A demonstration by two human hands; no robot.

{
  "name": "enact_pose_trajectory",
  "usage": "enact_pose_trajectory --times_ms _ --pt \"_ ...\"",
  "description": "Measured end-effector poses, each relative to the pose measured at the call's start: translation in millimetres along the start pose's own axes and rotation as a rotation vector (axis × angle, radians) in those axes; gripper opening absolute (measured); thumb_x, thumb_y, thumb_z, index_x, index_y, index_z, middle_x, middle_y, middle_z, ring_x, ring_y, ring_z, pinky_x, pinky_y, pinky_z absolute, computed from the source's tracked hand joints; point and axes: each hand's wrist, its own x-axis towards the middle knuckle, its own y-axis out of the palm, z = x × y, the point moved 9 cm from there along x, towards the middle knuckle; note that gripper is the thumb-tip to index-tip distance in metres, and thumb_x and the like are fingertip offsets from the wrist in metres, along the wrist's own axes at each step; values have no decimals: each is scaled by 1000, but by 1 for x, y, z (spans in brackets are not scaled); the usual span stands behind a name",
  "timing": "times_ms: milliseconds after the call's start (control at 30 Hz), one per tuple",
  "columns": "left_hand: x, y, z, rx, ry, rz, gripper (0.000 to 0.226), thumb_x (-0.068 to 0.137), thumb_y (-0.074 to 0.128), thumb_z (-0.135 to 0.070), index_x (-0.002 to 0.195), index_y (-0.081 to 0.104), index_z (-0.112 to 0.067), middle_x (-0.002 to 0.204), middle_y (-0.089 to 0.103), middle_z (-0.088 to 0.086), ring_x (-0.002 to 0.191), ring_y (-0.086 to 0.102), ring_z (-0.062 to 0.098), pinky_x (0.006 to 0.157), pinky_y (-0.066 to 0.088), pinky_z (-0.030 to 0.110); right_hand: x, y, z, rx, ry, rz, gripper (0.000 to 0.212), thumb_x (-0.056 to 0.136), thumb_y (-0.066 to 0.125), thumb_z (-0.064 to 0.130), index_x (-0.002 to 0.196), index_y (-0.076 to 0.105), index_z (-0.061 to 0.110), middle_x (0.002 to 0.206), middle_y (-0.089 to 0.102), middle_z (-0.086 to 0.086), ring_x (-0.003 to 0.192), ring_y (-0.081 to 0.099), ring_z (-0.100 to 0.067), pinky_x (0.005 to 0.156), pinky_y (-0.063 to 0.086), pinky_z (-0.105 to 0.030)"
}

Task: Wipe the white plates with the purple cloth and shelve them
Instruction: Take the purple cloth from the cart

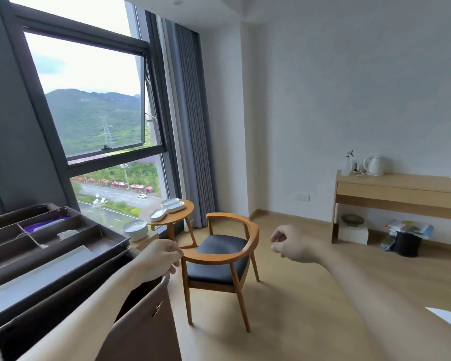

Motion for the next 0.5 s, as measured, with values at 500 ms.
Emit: enact_pose_trajectory --times_ms 500 --pt "271 -32 -6 -72 32 8 11 99 59 -10 102 65 -18 97 69 11 96 71 29 84 60 42 224 -75 14 72 27 -174 12 97 60 23 109 63 20 103 66 -1 98 68 -23 76 52 -32"
